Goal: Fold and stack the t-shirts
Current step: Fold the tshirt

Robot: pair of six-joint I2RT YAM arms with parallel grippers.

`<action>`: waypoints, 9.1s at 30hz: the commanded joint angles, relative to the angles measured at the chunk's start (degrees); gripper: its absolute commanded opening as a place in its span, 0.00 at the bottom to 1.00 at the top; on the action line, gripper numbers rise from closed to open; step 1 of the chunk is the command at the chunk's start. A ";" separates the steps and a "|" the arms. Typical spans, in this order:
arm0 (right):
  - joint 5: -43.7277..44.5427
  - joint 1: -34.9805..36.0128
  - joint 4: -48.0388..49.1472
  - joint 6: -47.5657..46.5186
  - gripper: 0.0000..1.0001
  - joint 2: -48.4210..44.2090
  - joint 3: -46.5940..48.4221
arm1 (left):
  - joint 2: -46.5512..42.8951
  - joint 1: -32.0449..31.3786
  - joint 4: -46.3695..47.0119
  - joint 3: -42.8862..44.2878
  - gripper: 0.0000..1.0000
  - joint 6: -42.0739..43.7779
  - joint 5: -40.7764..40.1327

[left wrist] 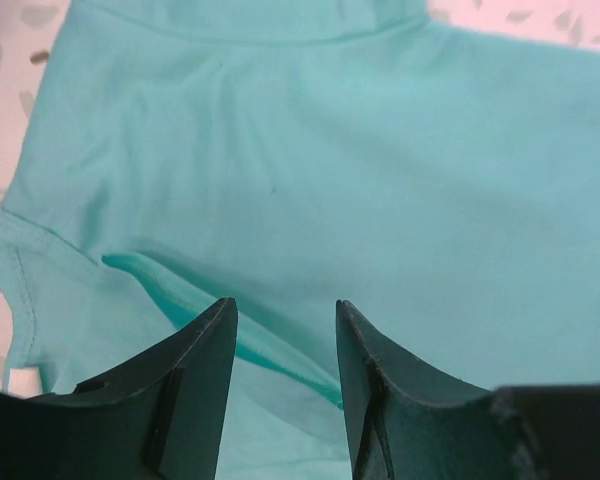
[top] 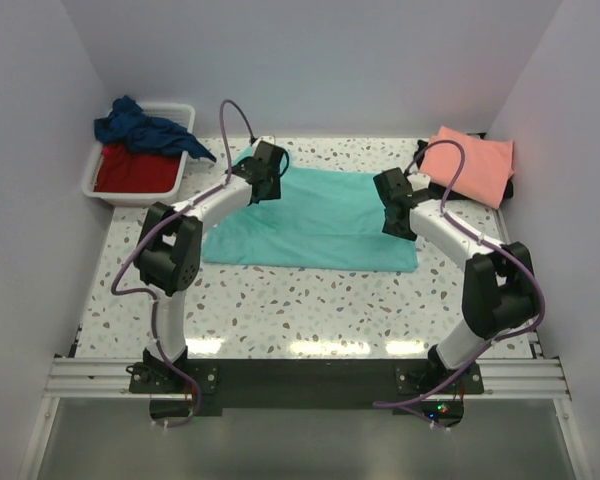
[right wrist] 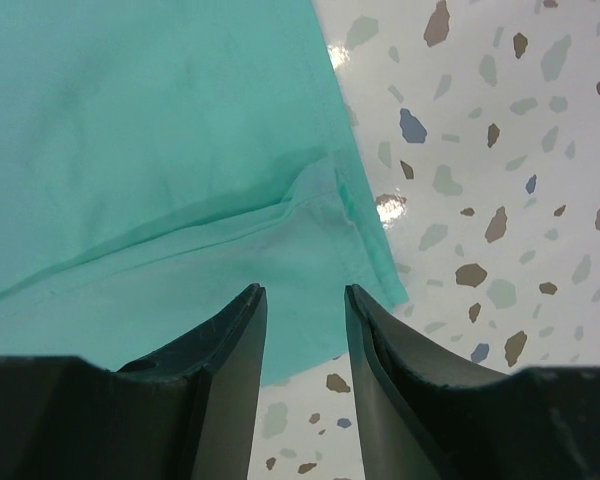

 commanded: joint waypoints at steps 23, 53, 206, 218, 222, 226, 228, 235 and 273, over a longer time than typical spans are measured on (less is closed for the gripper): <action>-19.42 0.31 4.75 -7.20 0.44 4.26 -3.12 | -16.11 0.77 -11.96 -18.16 0.53 -7.96 -0.85; -20.57 1.02 -3.50 -4.75 0.39 0.23 -15.87 | -22.53 0.77 -23.12 -34.95 0.50 -21.94 3.37; -0.27 -16.21 2.29 -2.37 0.45 20.34 19.90 | 17.81 8.51 5.54 29.82 0.00 1.79 7.50; -0.71 -17.00 4.65 -3.42 0.45 23.68 20.43 | 14.56 8.51 5.27 25.52 0.00 1.70 7.42; -0.27 -17.09 5.81 -4.65 0.45 25.44 21.56 | 14.47 8.51 5.53 25.16 0.00 1.79 7.68; 0.52 -17.26 5.89 -5.44 0.45 27.11 22.97 | 14.56 8.42 5.36 25.25 0.00 1.79 7.68; 0.52 -17.35 5.89 -5.53 0.45 27.99 23.41 | 14.47 8.51 5.18 25.25 0.00 1.87 7.77; -0.09 -17.79 6.16 -6.50 0.42 29.66 24.73 | 14.47 8.42 5.10 25.25 0.00 1.96 7.50; -3.69 -17.97 5.45 -4.48 0.00 6.20 9.62 | -0.72 8.42 -2.81 13.39 0.00 -1.19 6.01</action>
